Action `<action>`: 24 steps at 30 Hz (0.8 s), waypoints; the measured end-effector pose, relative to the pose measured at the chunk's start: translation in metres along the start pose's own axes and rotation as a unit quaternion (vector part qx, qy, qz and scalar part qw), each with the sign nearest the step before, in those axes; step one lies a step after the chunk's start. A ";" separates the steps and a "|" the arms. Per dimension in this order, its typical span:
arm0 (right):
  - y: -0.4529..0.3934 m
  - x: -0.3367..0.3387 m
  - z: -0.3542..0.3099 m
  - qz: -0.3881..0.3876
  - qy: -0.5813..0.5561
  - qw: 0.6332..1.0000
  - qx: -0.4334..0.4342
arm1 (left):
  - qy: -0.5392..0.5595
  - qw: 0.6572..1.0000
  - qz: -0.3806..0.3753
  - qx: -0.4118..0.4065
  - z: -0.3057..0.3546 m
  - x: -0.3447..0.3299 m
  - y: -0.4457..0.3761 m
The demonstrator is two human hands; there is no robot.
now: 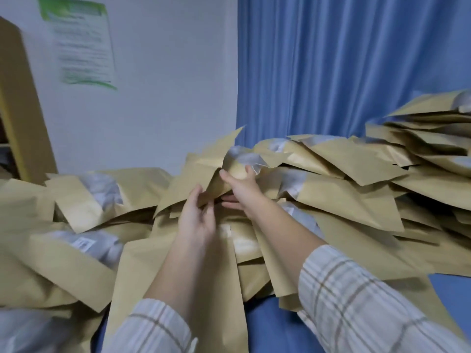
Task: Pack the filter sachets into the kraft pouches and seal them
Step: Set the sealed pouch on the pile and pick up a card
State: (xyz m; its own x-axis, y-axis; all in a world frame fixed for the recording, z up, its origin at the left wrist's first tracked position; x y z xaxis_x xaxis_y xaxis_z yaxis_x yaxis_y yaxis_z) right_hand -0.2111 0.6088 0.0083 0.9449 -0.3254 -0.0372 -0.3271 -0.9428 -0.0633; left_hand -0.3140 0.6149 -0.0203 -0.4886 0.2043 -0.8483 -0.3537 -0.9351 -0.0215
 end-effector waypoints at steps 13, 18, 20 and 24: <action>0.061 0.000 0.003 0.113 0.218 0.968 -0.046 | -0.279 0.931 0.022 0.233 -0.013 -0.011 0.047; 0.110 0.016 -0.009 0.121 0.238 0.963 -0.021 | -0.305 0.933 -0.018 0.190 -0.026 -0.040 0.092; 0.133 0.027 -0.017 0.133 0.248 0.960 -0.005 | -0.300 0.936 -0.031 0.183 -0.034 -0.053 0.116; 0.182 0.054 -0.023 0.162 0.258 0.952 0.007 | -0.359 0.920 -0.075 0.136 -0.063 -0.074 0.159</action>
State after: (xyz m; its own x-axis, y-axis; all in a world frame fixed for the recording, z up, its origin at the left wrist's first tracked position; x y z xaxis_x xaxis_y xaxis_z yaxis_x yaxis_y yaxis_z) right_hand -0.2192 0.4177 0.0181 0.6741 -0.5950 0.4377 -0.5997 -0.7868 -0.1461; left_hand -0.2838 0.4329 0.0052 -0.7845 0.5557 -0.2752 -0.5993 -0.7935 0.1061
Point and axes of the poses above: each hand's wrist, its own y-axis away from the middle knuckle, its own x-axis out of the back of the hand, z = x × y, the point moved 2 cm from there along -y, towards the middle knuckle, and after that the axes turned 6 degrees about -z, right-handed, at the moved point
